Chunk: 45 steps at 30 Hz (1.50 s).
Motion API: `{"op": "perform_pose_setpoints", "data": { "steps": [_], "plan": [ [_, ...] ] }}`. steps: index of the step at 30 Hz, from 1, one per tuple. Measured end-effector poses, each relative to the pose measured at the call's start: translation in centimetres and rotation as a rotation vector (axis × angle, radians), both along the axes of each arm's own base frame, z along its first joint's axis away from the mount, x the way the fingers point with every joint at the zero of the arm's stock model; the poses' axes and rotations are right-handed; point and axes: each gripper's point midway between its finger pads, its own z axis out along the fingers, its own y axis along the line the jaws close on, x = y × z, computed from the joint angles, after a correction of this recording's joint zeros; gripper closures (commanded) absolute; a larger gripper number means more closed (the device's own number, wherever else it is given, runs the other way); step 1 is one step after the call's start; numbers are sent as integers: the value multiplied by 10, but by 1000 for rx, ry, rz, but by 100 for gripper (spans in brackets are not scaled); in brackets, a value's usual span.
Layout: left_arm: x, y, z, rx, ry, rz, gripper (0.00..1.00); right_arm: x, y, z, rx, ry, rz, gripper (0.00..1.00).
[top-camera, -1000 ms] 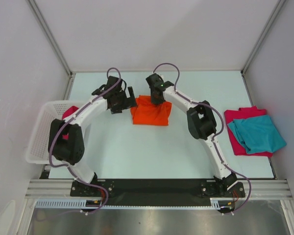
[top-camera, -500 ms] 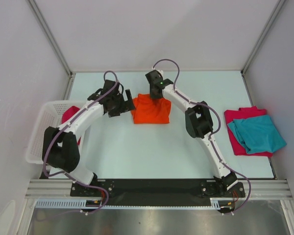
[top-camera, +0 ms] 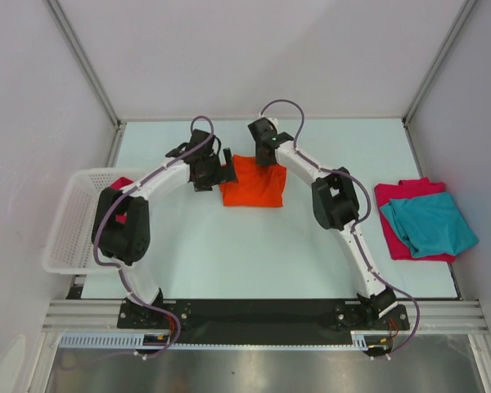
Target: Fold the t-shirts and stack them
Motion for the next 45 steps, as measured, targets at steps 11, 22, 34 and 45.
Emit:
{"op": "perform_pose_setpoints", "data": {
  "steps": [11,22,34,45],
  "plan": [
    [19,-11,-20,18,14,-29,0,24,-27,33,-5,-48,-25,69],
    [26,-13,-44,34,57,-29,1,-2,-30,84,31,-47,31,70],
    [28,-15,-58,36,73,-31,0,-65,-40,24,47,173,67,47],
    [31,-19,-60,21,70,-38,0,-89,-49,0,141,278,94,50]
  ]
}}
